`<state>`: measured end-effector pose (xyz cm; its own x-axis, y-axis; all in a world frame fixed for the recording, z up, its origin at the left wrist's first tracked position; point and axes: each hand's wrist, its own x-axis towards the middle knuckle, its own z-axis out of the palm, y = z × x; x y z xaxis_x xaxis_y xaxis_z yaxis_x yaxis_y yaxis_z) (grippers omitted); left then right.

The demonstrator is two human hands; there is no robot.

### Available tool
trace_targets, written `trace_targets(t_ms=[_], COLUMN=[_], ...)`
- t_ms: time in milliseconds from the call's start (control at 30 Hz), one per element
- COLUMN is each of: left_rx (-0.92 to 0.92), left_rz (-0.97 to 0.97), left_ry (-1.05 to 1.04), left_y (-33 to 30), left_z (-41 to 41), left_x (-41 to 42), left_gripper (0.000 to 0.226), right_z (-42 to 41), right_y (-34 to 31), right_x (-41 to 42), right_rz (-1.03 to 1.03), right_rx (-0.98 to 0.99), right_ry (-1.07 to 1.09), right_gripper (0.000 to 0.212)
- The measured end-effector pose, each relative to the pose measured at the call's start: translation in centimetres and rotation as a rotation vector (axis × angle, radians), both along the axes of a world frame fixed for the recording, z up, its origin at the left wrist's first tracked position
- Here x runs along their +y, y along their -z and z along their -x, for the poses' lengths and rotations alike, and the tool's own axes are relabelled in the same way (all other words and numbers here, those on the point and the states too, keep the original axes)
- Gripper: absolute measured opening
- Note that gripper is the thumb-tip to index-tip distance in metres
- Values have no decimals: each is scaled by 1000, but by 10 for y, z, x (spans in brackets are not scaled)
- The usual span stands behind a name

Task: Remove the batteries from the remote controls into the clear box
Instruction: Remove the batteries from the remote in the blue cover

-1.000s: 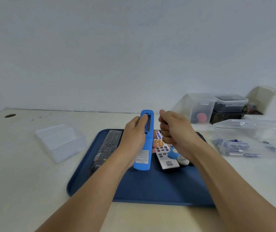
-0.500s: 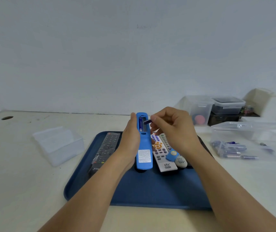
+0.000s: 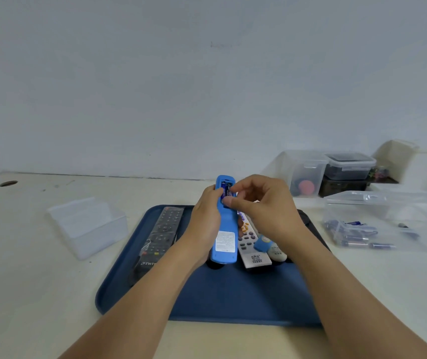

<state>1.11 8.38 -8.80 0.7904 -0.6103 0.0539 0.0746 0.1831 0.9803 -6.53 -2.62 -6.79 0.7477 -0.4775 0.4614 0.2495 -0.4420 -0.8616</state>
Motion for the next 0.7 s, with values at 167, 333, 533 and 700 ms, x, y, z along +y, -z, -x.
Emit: trace_targets(t_ms=[167,333,533,700], left_rx=[-86,-56,-71,-60], left_rz=[-19,13,-49,-53], left_ry=[156,55,42,66], left_y=[5,2,6,7], left_z=[11,7,-3,-2], left_x=[-3,-5,-4,-5], left_gripper=[16,15,19,20], right_z=[2,20,37,35], right_y=[1,-6,-6,-1], right_x=[-19,-51,-59,-59], right_rz=[-390,-52,396,439], right_rx=[87,282,724,755], right_ry=[-95,117,-35,-32], right_gripper=[13,9,52,35])
